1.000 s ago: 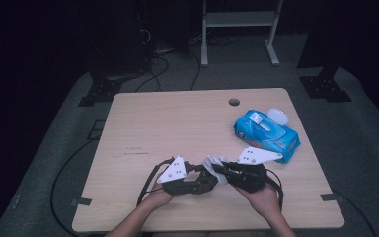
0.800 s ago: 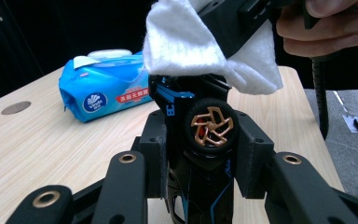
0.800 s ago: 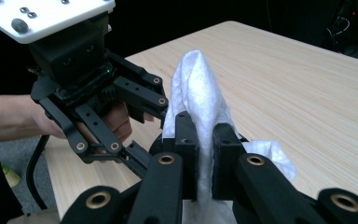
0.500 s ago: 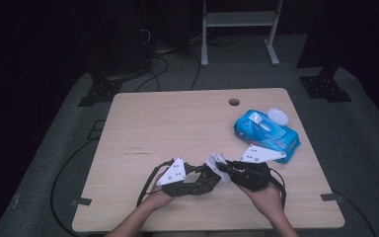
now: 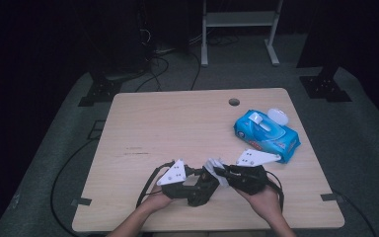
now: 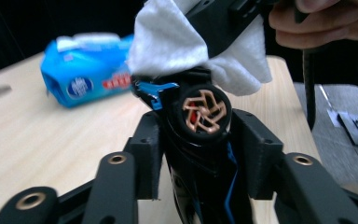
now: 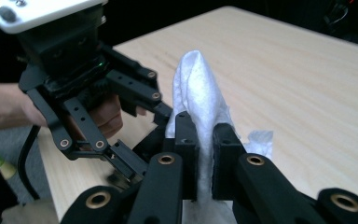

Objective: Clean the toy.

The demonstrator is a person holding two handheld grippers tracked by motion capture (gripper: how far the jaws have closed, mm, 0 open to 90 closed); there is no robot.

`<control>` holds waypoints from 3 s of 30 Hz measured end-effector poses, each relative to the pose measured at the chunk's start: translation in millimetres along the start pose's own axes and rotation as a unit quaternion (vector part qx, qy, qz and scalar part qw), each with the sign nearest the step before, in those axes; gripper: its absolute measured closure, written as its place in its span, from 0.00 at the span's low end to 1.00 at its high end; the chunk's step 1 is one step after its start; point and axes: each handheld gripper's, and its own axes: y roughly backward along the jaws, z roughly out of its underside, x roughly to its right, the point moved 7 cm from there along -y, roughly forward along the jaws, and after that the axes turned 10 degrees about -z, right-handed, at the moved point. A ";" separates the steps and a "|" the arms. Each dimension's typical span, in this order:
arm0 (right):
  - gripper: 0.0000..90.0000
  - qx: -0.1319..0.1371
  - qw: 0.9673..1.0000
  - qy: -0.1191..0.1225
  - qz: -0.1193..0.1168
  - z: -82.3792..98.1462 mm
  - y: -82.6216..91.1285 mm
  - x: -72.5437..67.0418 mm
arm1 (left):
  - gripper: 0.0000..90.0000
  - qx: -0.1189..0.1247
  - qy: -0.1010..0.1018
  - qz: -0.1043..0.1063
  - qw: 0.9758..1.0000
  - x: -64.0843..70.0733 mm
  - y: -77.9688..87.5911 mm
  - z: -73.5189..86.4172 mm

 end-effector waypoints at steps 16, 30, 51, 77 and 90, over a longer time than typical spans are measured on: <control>0.93 0.011 0.998 -0.065 0.013 19.4 0.1 33.0 | 0.68 -0.087 -0.027 -0.026 0.995 -18.0 -25.9 -3.3; 0.92 0.007 0.993 -0.107 0.047 43.1 -0.1 66.9 | 0.68 -0.213 -0.113 -0.044 0.970 -40.4 -79.0 -4.5; 0.92 0.009 0.991 -0.126 0.052 51.6 14.2 74.1 | 0.54 -0.205 -0.089 -0.025 0.974 -15.9 -72.6 -0.7; 0.92 -0.029 0.991 -0.120 0.044 71.4 24.2 69.6 | 0.35 -0.203 -0.066 -0.026 0.977 -1.3 -52.3 24.6; 0.92 -0.031 0.991 -0.121 0.041 75.3 28.6 69.5 | 0.25 -0.214 -0.016 -0.018 0.977 -7.4 -50.6 39.0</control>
